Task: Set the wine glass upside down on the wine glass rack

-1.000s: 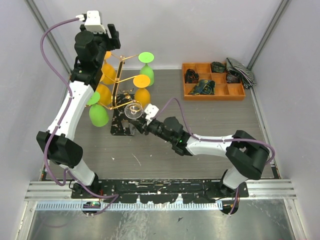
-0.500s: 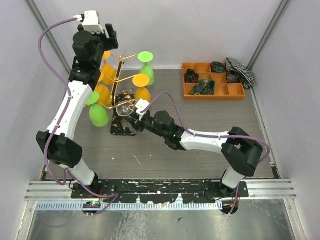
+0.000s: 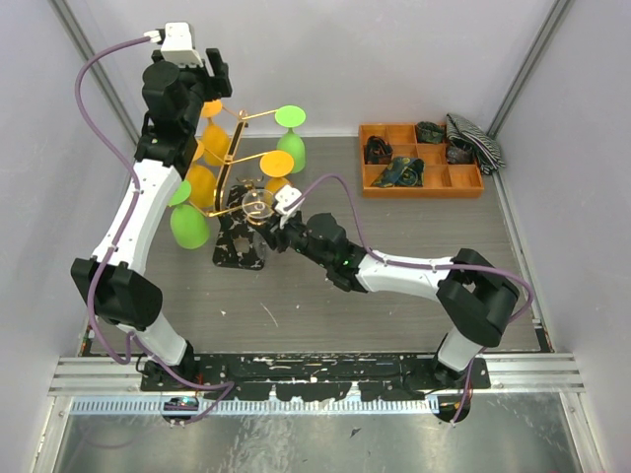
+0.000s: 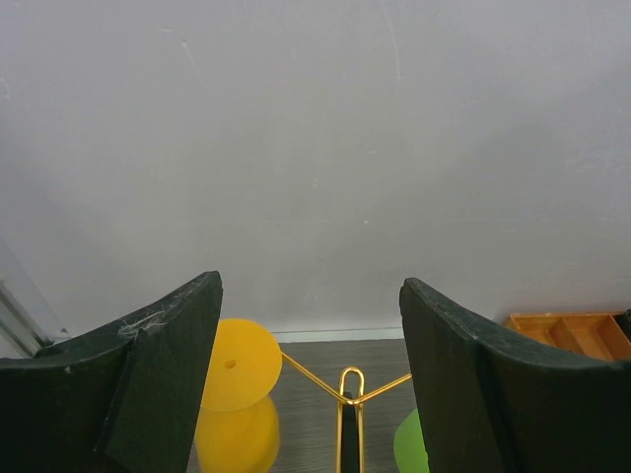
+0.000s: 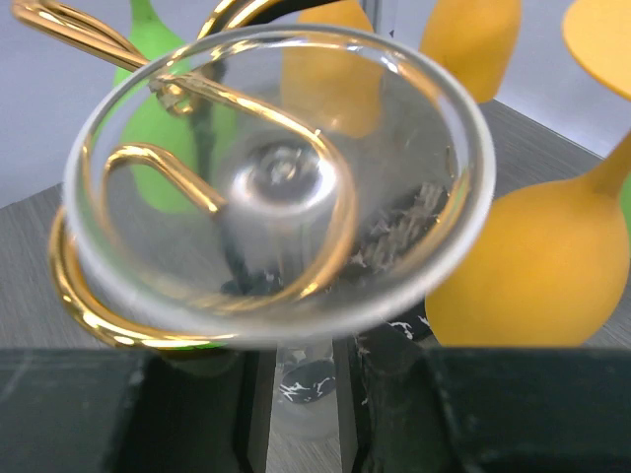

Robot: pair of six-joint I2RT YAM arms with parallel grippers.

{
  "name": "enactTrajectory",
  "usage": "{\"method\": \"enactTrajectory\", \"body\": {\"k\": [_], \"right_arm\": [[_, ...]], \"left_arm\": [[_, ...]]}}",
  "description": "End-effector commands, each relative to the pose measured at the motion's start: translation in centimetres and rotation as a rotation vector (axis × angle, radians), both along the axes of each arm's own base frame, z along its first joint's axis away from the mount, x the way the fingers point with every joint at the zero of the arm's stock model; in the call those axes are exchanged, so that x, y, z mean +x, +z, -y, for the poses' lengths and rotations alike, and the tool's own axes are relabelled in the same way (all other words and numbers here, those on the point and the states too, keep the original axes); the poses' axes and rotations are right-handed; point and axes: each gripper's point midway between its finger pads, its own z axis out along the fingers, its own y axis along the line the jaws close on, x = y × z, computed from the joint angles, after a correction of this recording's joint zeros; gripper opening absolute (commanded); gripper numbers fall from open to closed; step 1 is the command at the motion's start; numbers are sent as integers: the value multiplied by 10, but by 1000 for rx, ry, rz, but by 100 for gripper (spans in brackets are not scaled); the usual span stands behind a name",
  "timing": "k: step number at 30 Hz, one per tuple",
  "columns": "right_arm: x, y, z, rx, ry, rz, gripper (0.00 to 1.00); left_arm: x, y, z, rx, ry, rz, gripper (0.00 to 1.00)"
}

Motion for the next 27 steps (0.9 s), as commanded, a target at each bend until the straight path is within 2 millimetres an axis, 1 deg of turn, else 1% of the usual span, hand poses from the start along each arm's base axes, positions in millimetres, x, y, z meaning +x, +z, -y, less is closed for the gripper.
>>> {"method": "enactTrajectory", "body": {"k": [1, 6, 11, 15, 22, 27], "right_arm": [[6, 38, 14, 145, -59, 55, 2], [-2, 35, 21, 163, -38, 109, 1], [-11, 33, 15, 142, 27, 139, 1], [-17, 33, 14, 120, 44, 171, 1], [-19, 32, 27, 129, -4, 185, 1], [-22, 34, 32, 154, -7, 190, 1]], "left_arm": [[-7, 15, -3, -19, -6, 47, 80], [-7, 17, -2, -22, -7, 50, 79], [-6, 16, -4, -21, -3, 48, 79], [-6, 15, -3, -21, -5, 43, 79], [-4, 13, -3, -32, -4, 38, 79], [-3, 11, -3, -33, -1, 33, 79]]}}
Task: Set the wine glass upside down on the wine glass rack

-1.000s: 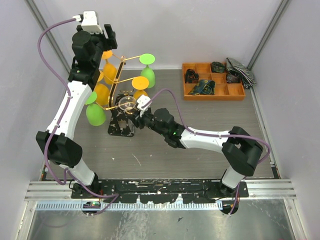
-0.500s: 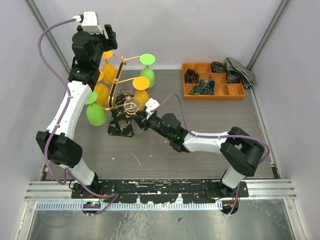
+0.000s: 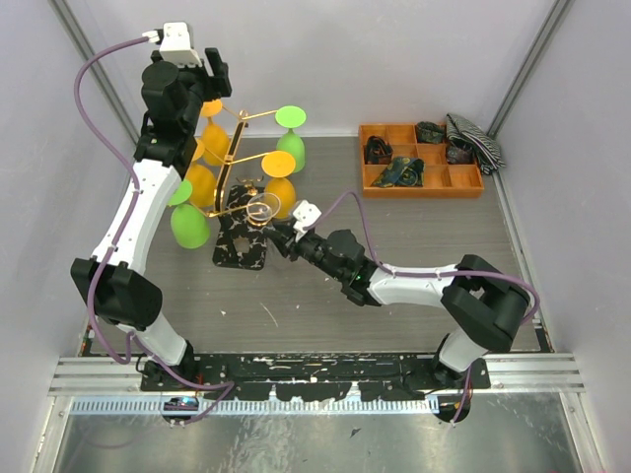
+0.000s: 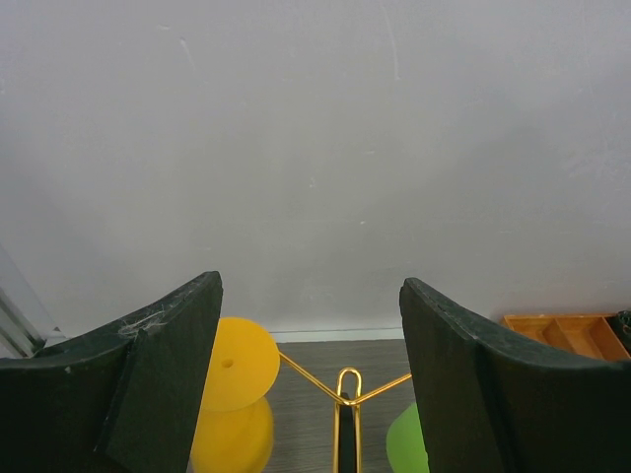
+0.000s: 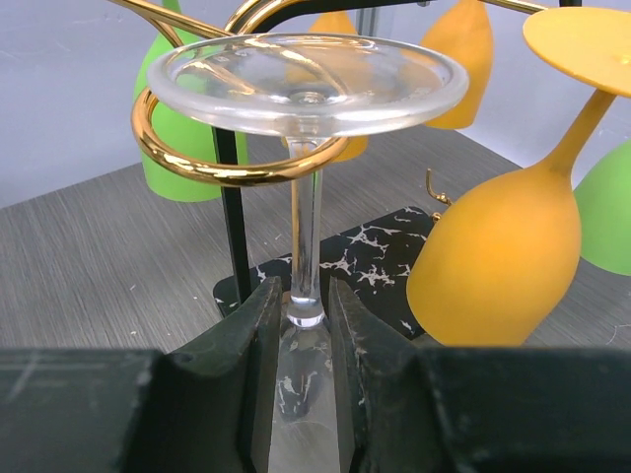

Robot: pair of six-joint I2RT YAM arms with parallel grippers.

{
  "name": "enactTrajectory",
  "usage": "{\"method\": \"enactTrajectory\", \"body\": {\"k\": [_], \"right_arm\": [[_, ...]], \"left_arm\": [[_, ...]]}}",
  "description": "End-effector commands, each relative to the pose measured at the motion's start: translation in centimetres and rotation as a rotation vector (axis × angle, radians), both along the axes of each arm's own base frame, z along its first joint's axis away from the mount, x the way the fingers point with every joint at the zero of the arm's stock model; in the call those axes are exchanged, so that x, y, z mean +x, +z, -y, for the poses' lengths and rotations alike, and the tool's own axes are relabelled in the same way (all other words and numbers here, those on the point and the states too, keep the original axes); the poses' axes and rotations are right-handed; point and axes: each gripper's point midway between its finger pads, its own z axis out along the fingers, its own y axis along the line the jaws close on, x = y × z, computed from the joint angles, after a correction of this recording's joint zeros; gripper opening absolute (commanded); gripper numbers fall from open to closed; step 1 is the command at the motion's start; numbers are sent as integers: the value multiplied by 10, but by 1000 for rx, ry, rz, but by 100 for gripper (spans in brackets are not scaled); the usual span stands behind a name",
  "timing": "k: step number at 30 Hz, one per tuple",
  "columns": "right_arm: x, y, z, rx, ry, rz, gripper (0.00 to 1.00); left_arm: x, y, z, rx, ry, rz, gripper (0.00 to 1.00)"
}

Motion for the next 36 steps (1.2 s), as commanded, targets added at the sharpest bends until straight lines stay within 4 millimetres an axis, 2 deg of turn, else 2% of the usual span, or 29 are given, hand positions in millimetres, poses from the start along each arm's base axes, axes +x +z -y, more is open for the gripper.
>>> {"method": "enactTrajectory", "body": {"k": [1, 15, 21, 25, 28, 30, 36], "right_arm": [[-5, 37, 8, 97, -10, 76, 1], [-24, 48, 4, 102, 37, 169, 1], [-35, 49, -5, 64, 67, 235, 1], [-34, 44, -11, 31, 76, 220, 2], [-32, 41, -7, 22, 54, 202, 12], [-31, 39, -1, 21, 33, 194, 29], [-28, 37, 22, 28, -47, 175, 67]], "left_arm": [[-3, 10, -3, -15, 5, 32, 79], [-1, 1, -7, 2, 27, 10, 79], [0, 1, -6, 0, 25, 10, 78], [1, 1, -6, -1, 26, 8, 78], [0, 1, -6, -4, 27, 7, 78], [0, 1, -7, -8, 26, 7, 78], [-3, 6, -5, -27, 19, 12, 78]]}}
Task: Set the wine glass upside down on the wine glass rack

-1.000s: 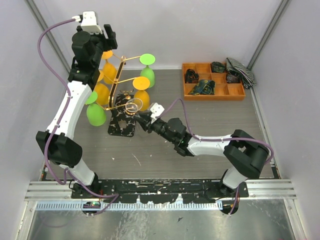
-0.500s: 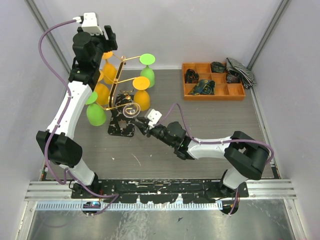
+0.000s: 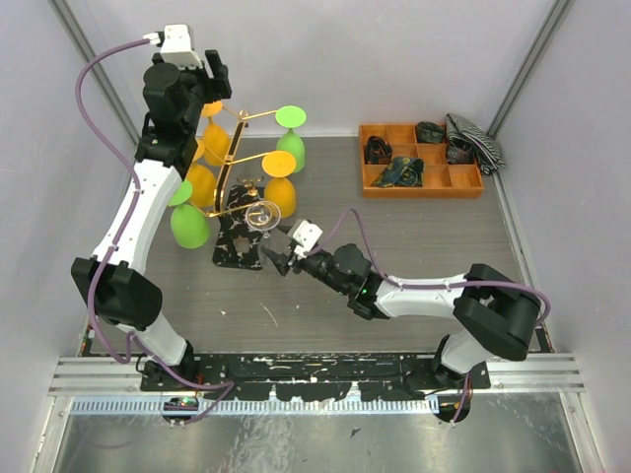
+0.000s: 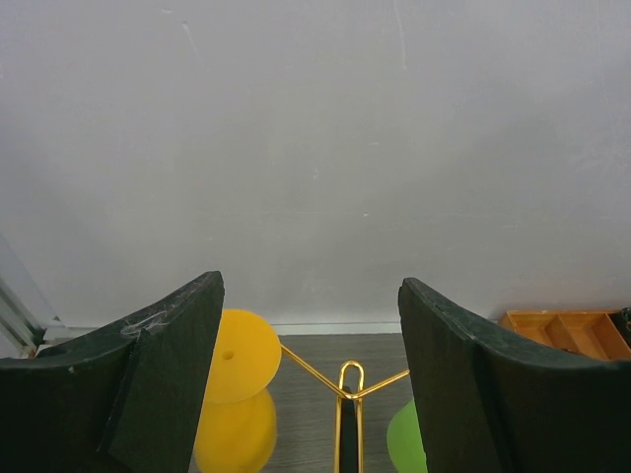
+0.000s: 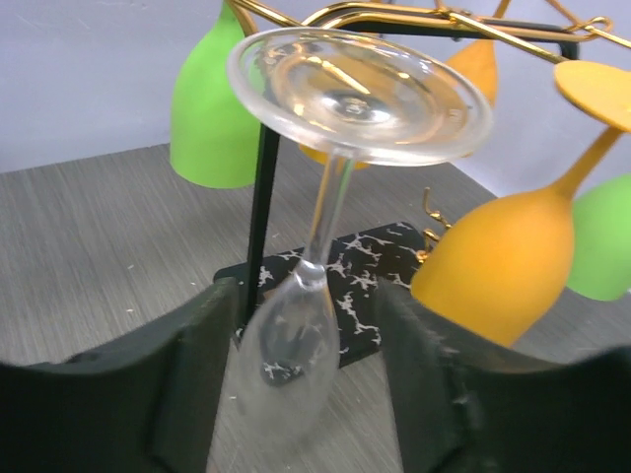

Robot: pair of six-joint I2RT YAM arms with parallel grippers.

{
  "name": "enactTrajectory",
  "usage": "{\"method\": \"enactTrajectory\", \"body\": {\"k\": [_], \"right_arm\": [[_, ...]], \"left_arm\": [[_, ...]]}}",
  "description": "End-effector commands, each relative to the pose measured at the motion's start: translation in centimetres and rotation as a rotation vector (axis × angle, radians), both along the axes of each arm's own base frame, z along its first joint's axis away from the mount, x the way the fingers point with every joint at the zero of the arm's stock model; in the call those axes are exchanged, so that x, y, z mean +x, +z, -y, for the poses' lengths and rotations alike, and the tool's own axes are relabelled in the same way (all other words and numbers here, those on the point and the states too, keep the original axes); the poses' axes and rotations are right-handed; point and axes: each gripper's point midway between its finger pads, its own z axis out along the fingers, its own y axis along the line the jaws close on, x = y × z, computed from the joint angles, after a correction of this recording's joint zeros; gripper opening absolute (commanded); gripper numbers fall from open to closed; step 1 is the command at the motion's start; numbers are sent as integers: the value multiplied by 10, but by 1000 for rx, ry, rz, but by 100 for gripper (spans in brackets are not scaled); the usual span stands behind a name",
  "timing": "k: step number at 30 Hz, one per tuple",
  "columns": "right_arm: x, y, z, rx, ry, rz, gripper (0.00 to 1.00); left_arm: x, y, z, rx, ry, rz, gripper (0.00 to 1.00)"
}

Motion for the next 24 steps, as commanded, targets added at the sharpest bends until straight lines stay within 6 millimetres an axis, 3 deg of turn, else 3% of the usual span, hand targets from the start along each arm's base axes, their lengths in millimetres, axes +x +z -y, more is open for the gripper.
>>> {"method": "enactTrajectory", "body": {"k": [1, 3, 4, 7, 13, 16, 17, 19, 24], "right_arm": [[0, 34, 24, 89, -77, 38, 75], [-1, 36, 33, 103, -102, 29, 95], [-1, 39, 38, 112, -114, 26, 99], [2, 43, 57, 123, -186, -17, 100], [19, 76, 113, 176, -451, -121, 100], [39, 102, 144, 149, -681, -136, 100], [46, 121, 156, 156, -771, -127, 100], [60, 142, 174, 122, -925, -95, 100], [80, 192, 177, -4, -1067, 54, 100]], "left_arm": [[-4, 14, -4, -26, 9, 30, 78], [-5, 17, -4, -29, 8, 36, 78], [-6, 18, -4, -30, 8, 38, 78], [-8, 21, -5, -31, 13, 45, 78], [-13, 25, -8, -33, 18, 50, 79], [-17, 25, -8, -40, 15, 45, 79], [-18, 25, -8, -40, 16, 42, 79], [-20, 22, -9, -42, 19, 38, 79], [-29, 16, -13, -51, 30, 27, 79]]}}
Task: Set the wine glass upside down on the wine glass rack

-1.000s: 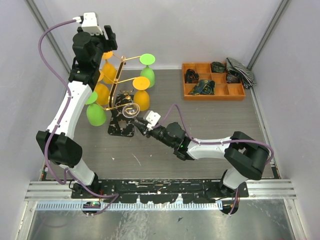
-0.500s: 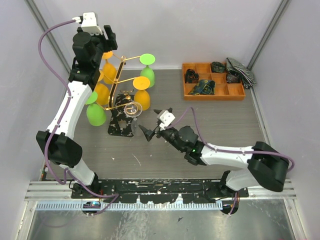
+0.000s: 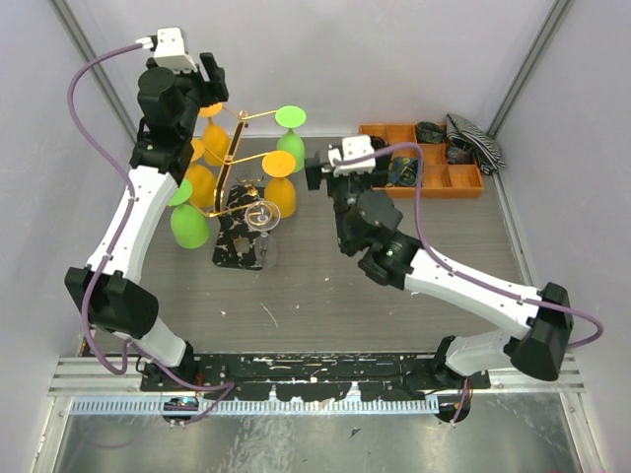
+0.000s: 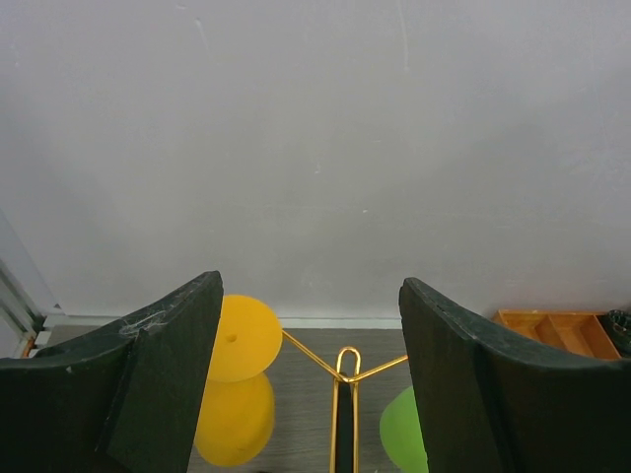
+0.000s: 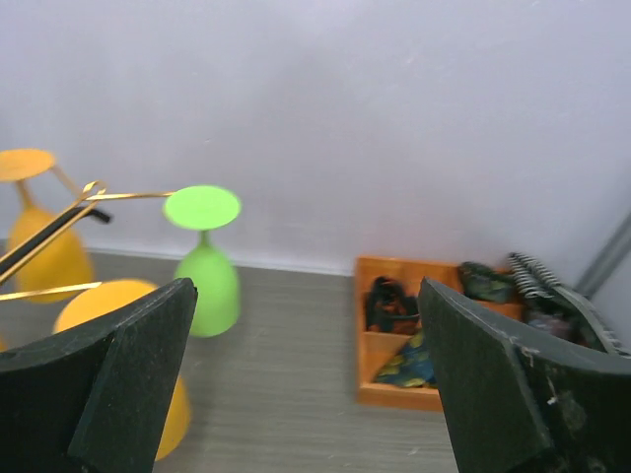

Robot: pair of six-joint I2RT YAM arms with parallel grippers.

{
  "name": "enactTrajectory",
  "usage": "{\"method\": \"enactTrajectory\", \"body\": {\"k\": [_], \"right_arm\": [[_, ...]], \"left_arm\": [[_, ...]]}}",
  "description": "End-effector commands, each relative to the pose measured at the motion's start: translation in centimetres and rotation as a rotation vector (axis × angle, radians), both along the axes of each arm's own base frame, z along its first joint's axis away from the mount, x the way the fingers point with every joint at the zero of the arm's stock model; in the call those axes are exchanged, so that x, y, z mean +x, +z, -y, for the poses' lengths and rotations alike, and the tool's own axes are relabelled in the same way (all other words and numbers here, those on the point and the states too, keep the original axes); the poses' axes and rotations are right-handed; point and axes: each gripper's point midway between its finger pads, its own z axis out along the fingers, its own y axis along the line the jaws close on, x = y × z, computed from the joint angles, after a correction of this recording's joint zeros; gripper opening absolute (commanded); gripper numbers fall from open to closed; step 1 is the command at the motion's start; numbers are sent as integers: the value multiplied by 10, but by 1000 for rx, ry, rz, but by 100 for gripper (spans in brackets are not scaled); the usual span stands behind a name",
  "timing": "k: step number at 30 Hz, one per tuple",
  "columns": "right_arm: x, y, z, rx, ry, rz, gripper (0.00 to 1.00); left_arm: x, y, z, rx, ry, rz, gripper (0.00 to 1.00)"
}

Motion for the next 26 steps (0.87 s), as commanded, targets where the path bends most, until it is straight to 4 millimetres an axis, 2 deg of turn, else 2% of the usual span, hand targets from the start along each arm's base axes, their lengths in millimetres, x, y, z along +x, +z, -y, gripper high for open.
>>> {"method": "enactTrajectory", "body": {"k": [1, 5, 9, 16, 26], "right_arm": [[12, 27, 26, -173, -226, 10, 100], [13, 39, 11, -183, -141, 45, 100], [11, 37, -5, -205, -34, 26, 100], [7, 35, -11, -210, 22, 37, 100], [7, 38, -9, -234, 18, 63, 100]], "left_arm": [[-18, 12, -10, -26, 24, 29, 79], [-23, 11, -14, -29, 40, 29, 79], [-26, 13, -15, -30, 45, 37, 79], [-26, 18, -17, -40, 54, 50, 79], [-26, 21, -19, -43, 64, 57, 80]]}}
